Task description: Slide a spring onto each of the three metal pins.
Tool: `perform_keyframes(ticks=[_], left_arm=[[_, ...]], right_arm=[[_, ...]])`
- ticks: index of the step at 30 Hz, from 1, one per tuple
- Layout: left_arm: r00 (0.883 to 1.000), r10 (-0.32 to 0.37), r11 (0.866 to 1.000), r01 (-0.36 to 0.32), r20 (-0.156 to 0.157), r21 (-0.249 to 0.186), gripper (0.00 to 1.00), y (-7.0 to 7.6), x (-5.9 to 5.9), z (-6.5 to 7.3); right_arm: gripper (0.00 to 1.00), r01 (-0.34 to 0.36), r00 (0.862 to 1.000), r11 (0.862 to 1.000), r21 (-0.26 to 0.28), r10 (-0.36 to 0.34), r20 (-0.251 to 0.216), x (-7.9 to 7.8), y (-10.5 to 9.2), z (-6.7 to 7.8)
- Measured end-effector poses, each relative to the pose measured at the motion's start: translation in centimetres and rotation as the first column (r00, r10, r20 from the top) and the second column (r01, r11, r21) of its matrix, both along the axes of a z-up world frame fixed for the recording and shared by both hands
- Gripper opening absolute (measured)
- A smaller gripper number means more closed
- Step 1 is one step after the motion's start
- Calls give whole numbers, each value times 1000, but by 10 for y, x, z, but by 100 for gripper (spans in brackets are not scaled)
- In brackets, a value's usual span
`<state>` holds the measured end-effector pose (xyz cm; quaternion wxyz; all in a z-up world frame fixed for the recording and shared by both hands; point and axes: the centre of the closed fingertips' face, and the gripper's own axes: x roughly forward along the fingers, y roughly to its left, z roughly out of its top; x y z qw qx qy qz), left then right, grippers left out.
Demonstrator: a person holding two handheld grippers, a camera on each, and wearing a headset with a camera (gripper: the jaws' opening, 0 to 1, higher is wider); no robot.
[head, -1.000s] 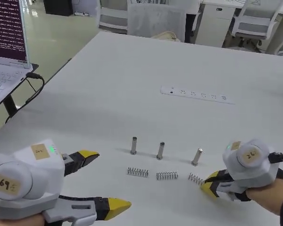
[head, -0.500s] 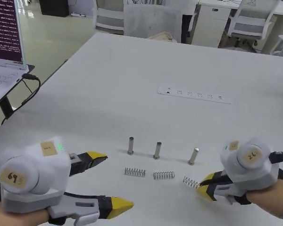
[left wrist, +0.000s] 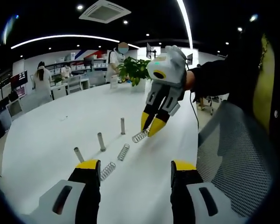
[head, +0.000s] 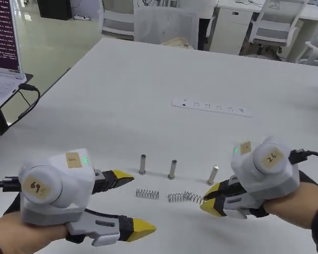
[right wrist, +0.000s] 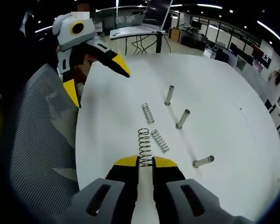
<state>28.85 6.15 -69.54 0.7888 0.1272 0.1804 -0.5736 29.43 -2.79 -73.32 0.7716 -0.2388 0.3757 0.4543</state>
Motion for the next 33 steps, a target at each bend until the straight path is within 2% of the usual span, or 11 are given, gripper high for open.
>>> perform_keyframes(ticks=[6, 14, 22, 33], left_arm=[[999, -49, 999, 49, 12, 14, 53, -9, -3, -3], [994, -103, 995, 103, 46, 14, 44, -17, -9, -2], [986, -153, 988, 152, 71, 25, 31, -27, -14, -4], [980, -175, 984, 173, 89, 38, 18, -31, -15, -6]], right_arm=[[8, -84, 996, 996, -24, 84, 0, -6, 17, 8], [8, -173, 985, 983, -53, 173, -17, -16, 33, 13], [8, -223, 975, 973, -66, 222, -24, -22, 44, 17], [8, -267, 964, 960, -80, 266, -32, -27, 52, 22]])
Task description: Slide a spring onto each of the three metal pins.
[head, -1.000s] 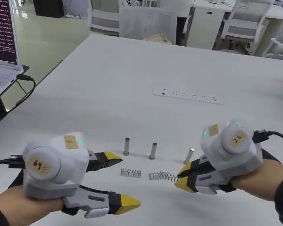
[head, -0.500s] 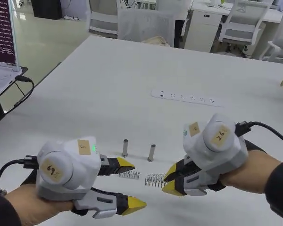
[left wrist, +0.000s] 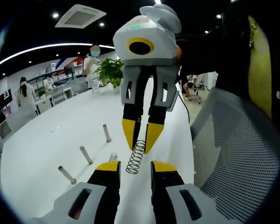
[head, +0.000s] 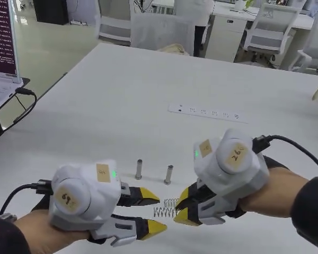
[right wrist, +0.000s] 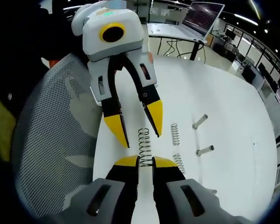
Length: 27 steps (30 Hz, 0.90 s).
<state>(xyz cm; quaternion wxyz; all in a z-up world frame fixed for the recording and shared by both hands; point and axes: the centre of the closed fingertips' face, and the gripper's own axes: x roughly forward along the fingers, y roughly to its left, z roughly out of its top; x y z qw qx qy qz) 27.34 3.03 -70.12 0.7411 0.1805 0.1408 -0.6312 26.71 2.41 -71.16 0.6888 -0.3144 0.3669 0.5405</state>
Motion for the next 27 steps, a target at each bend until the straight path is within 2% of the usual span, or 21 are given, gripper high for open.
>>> perform_keyframes(ticks=[13, 27], left_arm=[[1000, -20, 999, 20, 20, 31, 5, 0, -3, -5], [999, -28, 998, 26, 34, 50, 4, 1, -4, -8]], right_arm=[[8, -30, 1000, 999, -21, 30, -10, -6, 2, 0], [8, -43, 999, 999, -3, 43, -4, -6, 5, 11]])
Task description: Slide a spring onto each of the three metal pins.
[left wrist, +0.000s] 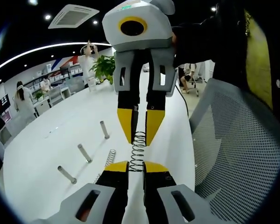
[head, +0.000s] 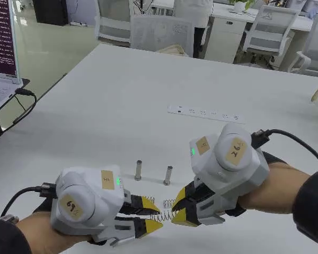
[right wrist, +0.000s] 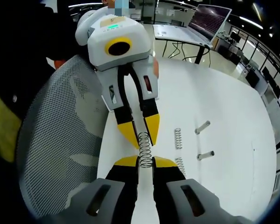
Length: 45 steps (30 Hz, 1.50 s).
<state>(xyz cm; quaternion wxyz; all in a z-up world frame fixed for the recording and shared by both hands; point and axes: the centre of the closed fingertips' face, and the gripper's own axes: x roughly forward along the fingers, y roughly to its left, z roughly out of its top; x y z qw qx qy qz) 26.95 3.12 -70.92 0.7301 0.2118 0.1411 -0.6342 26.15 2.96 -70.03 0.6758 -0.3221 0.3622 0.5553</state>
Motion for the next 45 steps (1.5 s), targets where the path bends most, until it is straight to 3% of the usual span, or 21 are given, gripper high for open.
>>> perform_keyframes(ticks=[19, 23, 35, 45], left_arm=[[1000, 3, 1000, -2, 14, -17, 3, 0, 3, 2], [1000, 3, 1000, -3, 4, -30, 2, 0, 3, 4], [1000, 6, 1000, -7, -29, -26, 2, 1, 1, 0], [999, 0, 999, -2, -33, -36, 2, 0, 0, 3]], right_arm=[[7, -30, 999, 998, 63, 28, 34, -2, 18, 24], [7, -27, 999, 996, 82, 24, 37, -1, 21, 28], [8, -20, 1000, 996, 85, 19, 14, -1, 21, 23], [8, -19, 1000, 996, 92, 19, 0, -2, 23, 19]])
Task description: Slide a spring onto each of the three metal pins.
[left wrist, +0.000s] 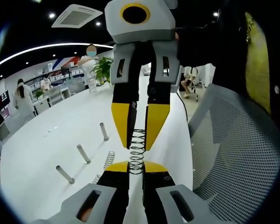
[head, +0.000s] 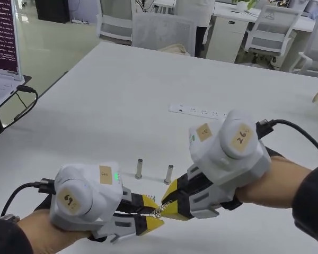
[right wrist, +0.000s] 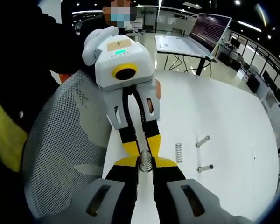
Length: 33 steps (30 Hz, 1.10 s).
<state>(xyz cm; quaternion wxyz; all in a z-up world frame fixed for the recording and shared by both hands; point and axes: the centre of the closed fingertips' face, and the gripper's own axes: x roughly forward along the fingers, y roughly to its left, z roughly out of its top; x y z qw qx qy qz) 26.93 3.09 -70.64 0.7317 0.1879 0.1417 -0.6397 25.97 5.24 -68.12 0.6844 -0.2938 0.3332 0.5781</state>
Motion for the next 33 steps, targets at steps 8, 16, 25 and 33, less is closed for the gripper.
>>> perform_keyframes(ticks=[8, 16, 25, 33], left_arm=[[1000, -2, 1000, 2, -8, -23, 2, -3, -1, 7], [1000, -9, 999, 9, -10, -40, 2, -6, -4, 12], [1000, -17, 999, 16, -9, -42, 2, -7, -6, 11], [1000, -2, 999, 1, -15, -49, 5, -7, -4, 11]], right_arm=[[8, -4, 1000, 1000, 2, 4, -6, 0, 1, -2], [9, -5, 1000, 1000, 2, 5, -13, -1, 2, -2], [8, -8, 1000, 1000, -5, 8, -24, -3, 1, -3], [8, -6, 1000, 1000, -20, 6, -20, 0, 0, -3]])
